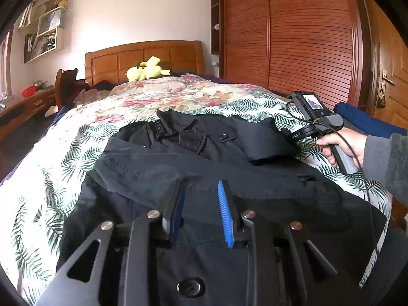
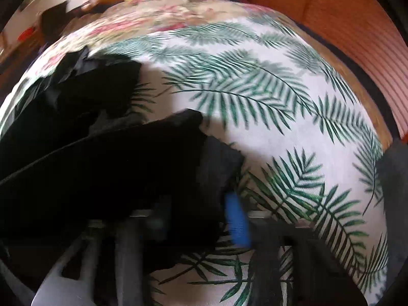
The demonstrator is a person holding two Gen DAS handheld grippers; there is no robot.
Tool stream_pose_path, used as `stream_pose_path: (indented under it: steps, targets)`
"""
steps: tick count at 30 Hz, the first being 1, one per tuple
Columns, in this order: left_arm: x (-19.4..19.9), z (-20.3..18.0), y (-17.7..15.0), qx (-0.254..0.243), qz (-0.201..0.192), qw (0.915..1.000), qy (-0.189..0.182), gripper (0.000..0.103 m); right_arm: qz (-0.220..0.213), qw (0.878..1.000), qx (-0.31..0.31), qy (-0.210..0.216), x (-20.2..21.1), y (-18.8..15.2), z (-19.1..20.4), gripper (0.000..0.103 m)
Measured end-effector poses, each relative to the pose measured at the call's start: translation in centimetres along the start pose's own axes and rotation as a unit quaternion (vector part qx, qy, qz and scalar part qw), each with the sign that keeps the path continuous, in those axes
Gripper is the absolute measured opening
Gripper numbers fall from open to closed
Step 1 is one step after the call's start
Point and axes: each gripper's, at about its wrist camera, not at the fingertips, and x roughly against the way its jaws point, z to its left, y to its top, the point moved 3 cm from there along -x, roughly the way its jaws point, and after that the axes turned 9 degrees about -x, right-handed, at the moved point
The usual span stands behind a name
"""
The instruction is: Fold large clothes
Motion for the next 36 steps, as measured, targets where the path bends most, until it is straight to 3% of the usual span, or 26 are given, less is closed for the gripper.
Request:
stream_pose_path:
  steps: [2,8,14,20,25,36]
  targets:
    - [0.1,0.1,-0.1,0.000,0.001,1.0000,0.002,0.025,-0.002,1.000,0.014,0.008,0.5,-0.2,0.6,0.011]
    - [1.3,0.9,-0.2,0.005,-0.006,0.9999,0.007,0.025,-0.070,0.996,0.022,0.058,6.6,0.5,2.7,0.010]
    - [2.4,2.1,-0.7,0.013,-0.008,0.9997,0.021,0.025,-0.114,0.986,0.061,0.107,13.4,-0.2,6.6,0.010]
    - [3.9,3.3,-1.0,0.021,-0.017,0.9991,0.033,0.025,-0.153,0.968,0.111,0.164,19.4,-3.3,11.5,0.010]
    - [4.4,4.1,-1.6,0.026,-0.014,0.9985,0.046,0.025,-0.154,0.956,0.142,0.207,22.4,-6.4,15.0,0.010]
    - [5.2,5.5,-2.4,0.036,-0.016,0.9974,0.061,0.025,-0.104,0.949,0.179,0.239,24.5,-13.4,18.9,0.016]
